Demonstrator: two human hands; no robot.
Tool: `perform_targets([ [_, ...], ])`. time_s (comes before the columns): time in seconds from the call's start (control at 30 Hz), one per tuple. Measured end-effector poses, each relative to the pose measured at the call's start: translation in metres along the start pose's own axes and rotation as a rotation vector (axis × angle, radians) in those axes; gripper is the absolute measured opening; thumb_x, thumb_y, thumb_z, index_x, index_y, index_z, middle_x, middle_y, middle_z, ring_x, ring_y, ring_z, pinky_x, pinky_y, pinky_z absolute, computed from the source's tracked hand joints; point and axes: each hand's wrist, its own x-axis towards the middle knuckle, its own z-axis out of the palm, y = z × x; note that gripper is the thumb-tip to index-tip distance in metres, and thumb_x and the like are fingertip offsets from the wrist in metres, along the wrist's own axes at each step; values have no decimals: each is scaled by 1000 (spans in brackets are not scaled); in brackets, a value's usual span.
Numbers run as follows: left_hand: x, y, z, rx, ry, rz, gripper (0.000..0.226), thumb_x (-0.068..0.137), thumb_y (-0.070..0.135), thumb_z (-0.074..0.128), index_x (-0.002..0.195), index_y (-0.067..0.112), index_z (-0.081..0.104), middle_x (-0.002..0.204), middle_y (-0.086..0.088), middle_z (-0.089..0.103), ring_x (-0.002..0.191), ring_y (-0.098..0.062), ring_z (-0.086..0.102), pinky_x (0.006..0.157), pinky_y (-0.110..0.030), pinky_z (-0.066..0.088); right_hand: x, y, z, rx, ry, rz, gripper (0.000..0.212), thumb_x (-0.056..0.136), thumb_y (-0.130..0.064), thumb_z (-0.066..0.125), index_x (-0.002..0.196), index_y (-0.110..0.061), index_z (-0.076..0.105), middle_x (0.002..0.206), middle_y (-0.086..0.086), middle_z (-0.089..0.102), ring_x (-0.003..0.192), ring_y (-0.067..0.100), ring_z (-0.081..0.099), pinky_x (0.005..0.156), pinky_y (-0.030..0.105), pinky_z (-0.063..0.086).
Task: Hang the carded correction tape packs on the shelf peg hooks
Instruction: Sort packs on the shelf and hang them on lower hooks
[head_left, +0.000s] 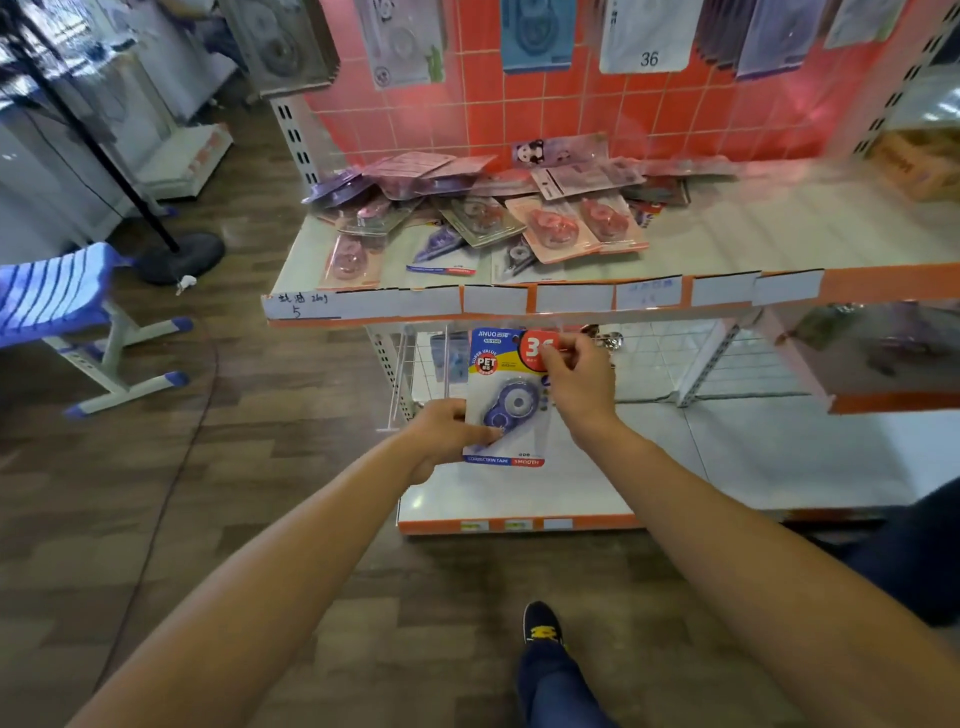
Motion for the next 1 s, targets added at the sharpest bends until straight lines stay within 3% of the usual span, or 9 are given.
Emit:
perform_targets([
  [0.2, 35, -33, 14, -25, -28, -51, 25, 82, 12, 74, 101, 20, 60, 111, -4, 66, 100, -22, 64, 75, -30, 56, 6, 51, 14, -14, -54, 67, 5, 95, -19, 55, 93, -14, 57, 92, 2, 61, 87, 16, 60, 70, 20, 49],
  [0.4, 103, -92, 37, 1, -5, -55, 31, 82, 11, 74, 108, 19, 61, 116, -5, 66, 106, -24, 63, 94, -44, 53, 22, 128, 42, -2, -52, 139, 8, 96, -22, 53, 96, -14, 55, 86, -6, 58, 73, -2, 54, 56, 7, 42],
  [0.57, 168, -152, 52, 43, 27, -18, 30, 82, 15, 74, 108, 19, 60, 111, -3, 66, 100, -21, 63, 90, -40, 55, 40, 208, 75, -5, -47, 160, 14, 97, -28, 53, 99, -15, 55, 91, -6, 60, 74, -3, 56, 55, 4, 40],
  [0.67, 203, -187, 62, 35, 19, 40, 28, 83, 15, 73, 106, 20, 58, 107, 0, 65, 95, -17, 62, 79, -29, 53, 49, 256, 93, -24, -24, 112, 15, 97, -29, 52, 100, -15, 55, 88, -10, 57, 75, -1, 55, 59, 6, 40],
  [0.8, 246, -223, 71, 22, 21, 150, 29, 82, 16, 74, 106, 22, 60, 113, -6, 67, 98, -18, 63, 89, -35, 54, 61, 310, 116, 56, 18, 13, 13, 95, -31, 55, 99, -18, 53, 92, -4, 61, 89, 13, 62, 76, 25, 53],
  [0.9, 274, -240, 76, 29, 56, 249, 32, 82, 18, 74, 110, 24, 61, 112, -3, 67, 104, -21, 62, 93, -38, 53, 66, 337, 130, 95, 42, -117, 11, 97, -31, 52, 94, -21, 53, 90, -1, 63, 87, 16, 64, 77, 33, 54],
  [1.0, 294, -258, 82, 36, 44, 345, 30, 82, 18, 74, 109, 24, 62, 110, -1, 68, 104, -21, 63, 90, -34, 53, 68, 360, 137, 109, 73, -253, 13, 99, -26, 49, 93, -16, 52, 81, -8, 59, 75, -2, 58, 68, 23, 49],
])
